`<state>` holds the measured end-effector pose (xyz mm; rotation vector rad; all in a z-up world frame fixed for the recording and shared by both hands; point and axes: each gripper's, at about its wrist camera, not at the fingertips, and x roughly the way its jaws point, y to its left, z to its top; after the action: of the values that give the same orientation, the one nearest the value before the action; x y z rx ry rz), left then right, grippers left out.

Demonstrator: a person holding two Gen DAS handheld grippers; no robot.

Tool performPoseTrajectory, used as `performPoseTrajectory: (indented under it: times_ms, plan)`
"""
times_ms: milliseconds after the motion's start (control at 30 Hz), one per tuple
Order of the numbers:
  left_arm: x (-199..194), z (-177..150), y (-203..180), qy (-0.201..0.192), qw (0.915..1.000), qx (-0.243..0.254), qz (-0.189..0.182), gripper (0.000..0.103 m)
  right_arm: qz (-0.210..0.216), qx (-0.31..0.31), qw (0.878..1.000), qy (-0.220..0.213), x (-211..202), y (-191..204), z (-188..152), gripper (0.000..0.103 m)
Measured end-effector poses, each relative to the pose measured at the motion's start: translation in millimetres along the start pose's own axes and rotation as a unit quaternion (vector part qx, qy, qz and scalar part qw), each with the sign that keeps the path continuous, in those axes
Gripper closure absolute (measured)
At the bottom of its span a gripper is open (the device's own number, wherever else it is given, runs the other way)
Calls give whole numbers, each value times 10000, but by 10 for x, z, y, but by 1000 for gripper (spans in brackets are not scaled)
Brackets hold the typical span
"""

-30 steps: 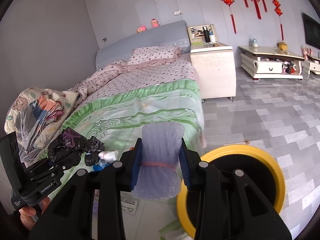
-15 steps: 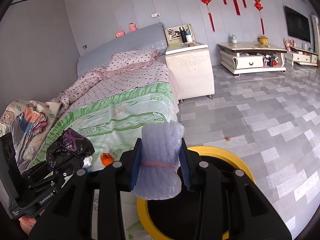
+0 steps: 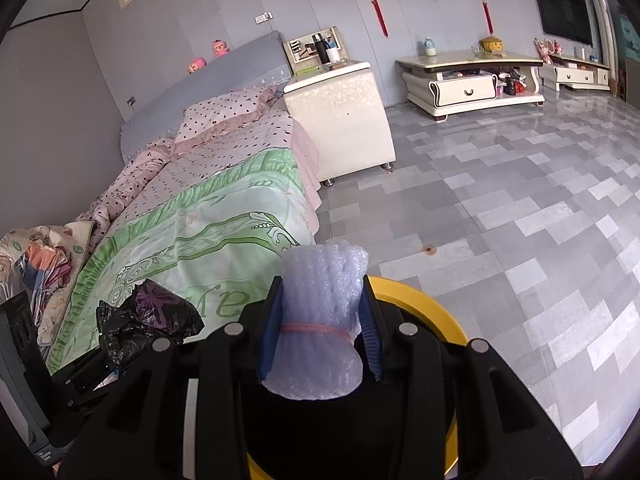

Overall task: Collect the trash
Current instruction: 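Carry the black bag and mesh bundle over the yellow-rimmed bin and open both grippers, then move both open grippers back over the items on the bed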

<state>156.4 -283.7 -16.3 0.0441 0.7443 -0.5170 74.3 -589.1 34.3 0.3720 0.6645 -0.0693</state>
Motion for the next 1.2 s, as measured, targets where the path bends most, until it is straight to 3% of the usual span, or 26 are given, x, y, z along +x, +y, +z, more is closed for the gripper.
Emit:
performPoseTrajectory:
  times_ms: [267,500,733,1200]
  plan:
    - [126,-43,-172,151,9998,-15,-147,60,-102,203,9997,38,69,-124,-34,62]
    - [84,-70,-173,104,9998,-44,-143,37,-288,304,9991,-33,44,-198,-32,53]
    - [-10,-77,-31,33,9997,-224,-76,25,-303,343,9989,-95,-47,-208,-59,50]
    - [-558,-61,425,-337,9981,-407,321,14,-110,-77,9995,-297,-390,373,-66,41]
